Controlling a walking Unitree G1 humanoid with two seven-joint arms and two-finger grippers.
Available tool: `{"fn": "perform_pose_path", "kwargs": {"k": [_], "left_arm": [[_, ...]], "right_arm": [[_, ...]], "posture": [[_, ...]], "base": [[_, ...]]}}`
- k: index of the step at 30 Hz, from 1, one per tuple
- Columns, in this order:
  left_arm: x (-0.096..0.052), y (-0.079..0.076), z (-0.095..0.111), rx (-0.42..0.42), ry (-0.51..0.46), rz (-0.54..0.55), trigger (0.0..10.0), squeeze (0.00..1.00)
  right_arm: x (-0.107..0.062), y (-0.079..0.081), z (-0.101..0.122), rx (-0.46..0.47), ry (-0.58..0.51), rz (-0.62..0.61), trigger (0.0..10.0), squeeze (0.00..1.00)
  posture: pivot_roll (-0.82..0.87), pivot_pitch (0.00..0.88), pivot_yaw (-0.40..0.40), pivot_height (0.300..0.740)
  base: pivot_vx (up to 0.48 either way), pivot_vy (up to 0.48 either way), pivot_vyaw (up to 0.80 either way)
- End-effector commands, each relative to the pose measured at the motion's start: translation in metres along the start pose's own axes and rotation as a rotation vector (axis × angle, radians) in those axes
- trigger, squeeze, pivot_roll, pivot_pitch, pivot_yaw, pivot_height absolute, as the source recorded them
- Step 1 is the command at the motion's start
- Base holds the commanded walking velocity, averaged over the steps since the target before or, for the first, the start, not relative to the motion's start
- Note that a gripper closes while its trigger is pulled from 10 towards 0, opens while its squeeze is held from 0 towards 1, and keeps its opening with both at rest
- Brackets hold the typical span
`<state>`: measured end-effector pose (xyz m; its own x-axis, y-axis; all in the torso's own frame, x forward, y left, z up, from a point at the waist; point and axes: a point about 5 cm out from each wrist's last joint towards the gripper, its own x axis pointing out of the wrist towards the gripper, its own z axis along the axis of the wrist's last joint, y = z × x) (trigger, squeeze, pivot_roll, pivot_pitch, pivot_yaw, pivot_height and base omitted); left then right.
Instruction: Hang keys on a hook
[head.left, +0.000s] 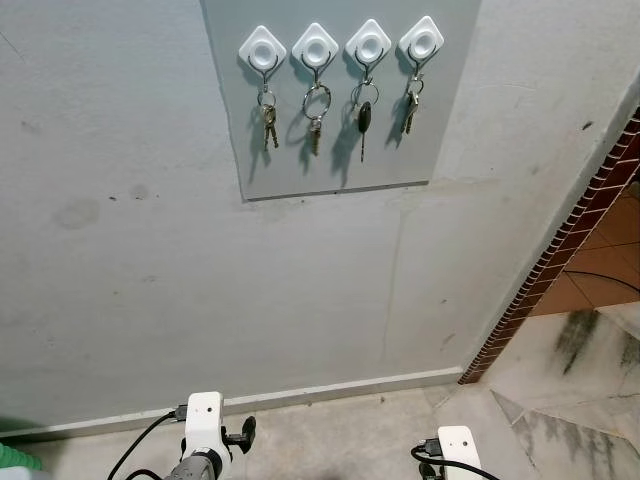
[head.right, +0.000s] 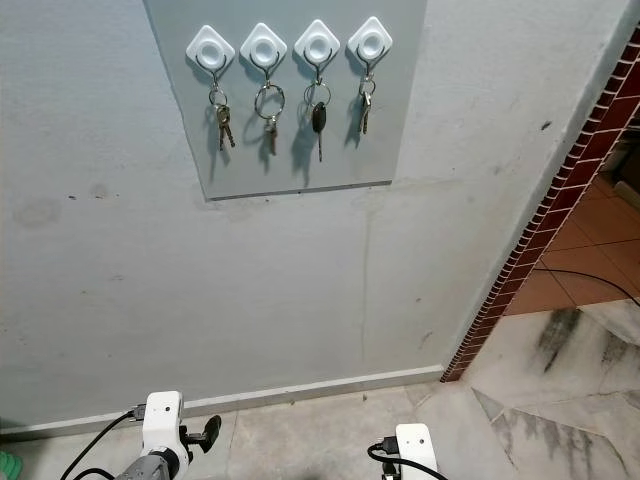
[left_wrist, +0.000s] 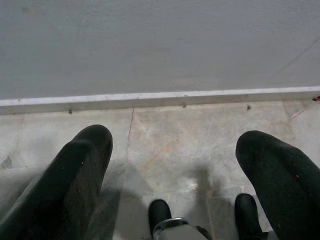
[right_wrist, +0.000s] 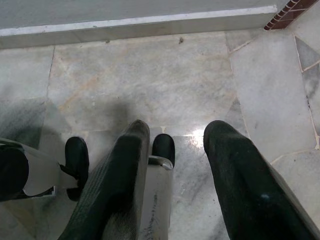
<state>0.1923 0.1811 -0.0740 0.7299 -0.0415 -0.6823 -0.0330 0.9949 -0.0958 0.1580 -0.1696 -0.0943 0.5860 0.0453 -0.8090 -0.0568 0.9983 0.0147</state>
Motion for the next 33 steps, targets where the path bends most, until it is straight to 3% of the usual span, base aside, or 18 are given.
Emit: {"fn": "perform_pose_path", "kwargs": {"k": [1, 8, 19, 33], "left_arm": [[0.0003, 0.0022, 0.0013, 0.007, 0.003, 0.004, 10.0, 0.00], [0.0006, 0.0002, 0.0006, 0.004, 0.008, -0.001, 10.0, 0.00], [0.0006, -0.0013, -0.0012, 0.019, 0.022, -0.001, 10.0, 0.00], [-0.0002, 0.0007, -0.0049, -0.031, 0.042, 0.026, 10.0, 0.00]], "right_arm": [[0.0007, -0.0006, 0.0022, 0.006, 0.000, -0.007, 10.0, 0.00], [0.0010, -0.0001, 0.0032, 0.008, -0.002, -0.005, 10.0, 0.00], [0.0008, -0.0010, 0.0028, 0.011, -0.002, -0.012, 10.0, 0.00], [0.0002, -0.0030, 0.0013, 0.009, 0.001, -0.015, 10.0, 0.00]], "posture": [[-0.03, 0.000, 0.057, 0.740], [-0.03, 0.000, 0.055, 0.740], [-0.04, 0.000, 0.055, 0.740], [-0.04, 0.000, 0.047, 0.740]], "base": [[0.000, 0.000, -0.60], [0.000, -0.034, -0.60], [0.000, -0.468, -0.59], [0.000, 0.000, -0.58]]}}
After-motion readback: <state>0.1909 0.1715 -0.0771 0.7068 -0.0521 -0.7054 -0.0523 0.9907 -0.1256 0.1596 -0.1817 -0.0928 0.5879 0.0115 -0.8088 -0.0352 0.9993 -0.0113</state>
